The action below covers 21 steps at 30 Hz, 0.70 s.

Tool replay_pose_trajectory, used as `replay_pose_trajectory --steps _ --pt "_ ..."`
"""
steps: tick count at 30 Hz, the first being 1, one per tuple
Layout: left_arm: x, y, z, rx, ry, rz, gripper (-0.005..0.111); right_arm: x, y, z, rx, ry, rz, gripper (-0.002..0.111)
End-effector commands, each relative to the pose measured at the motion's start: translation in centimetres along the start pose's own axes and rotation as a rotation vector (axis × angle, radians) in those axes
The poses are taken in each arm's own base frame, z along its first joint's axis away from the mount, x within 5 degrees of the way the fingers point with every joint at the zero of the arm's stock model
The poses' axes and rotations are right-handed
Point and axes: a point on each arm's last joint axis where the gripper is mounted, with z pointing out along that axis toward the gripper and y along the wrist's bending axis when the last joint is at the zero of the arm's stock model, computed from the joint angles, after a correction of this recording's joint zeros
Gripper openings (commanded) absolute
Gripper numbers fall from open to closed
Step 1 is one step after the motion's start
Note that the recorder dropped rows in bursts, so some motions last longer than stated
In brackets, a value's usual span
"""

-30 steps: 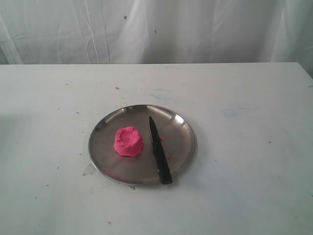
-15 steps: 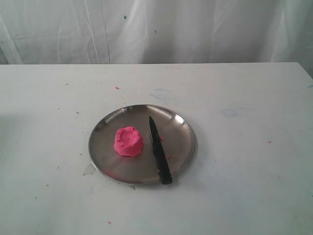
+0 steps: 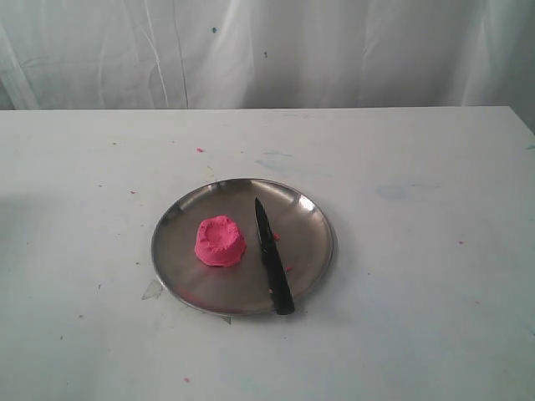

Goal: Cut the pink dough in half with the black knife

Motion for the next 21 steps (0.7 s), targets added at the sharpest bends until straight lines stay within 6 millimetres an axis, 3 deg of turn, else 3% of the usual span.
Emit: replay_pose_trajectory --steps 1,5,12,17,21 --pt "-0.3 0.0 -0.1 0.004 -0.016 -0.002 0.000 2.2 -1.7 -0.2 0.174 0.196 0.186 0.000" --pt "-0.3 0.0 -0.1 0.004 -0.016 -0.002 0.000 5.9 -0.4 -0.5 0.063 0.419 0.219 0.000" --pt "-0.3 0.0 -0.1 0.004 -0.016 -0.002 0.000 11.2 2.0 -0.9 -0.087 0.620 0.268 0.000" --pt "-0.3 0.0 -0.1 0.004 -0.016 -0.002 0.000 13.2 3.7 -1.1 -0.185 0.685 0.406 0.000" --pt "-0.3 0.0 -0.1 0.004 -0.016 -0.002 0.000 14.4 5.0 -1.1 -0.313 0.727 0.376 0.000"
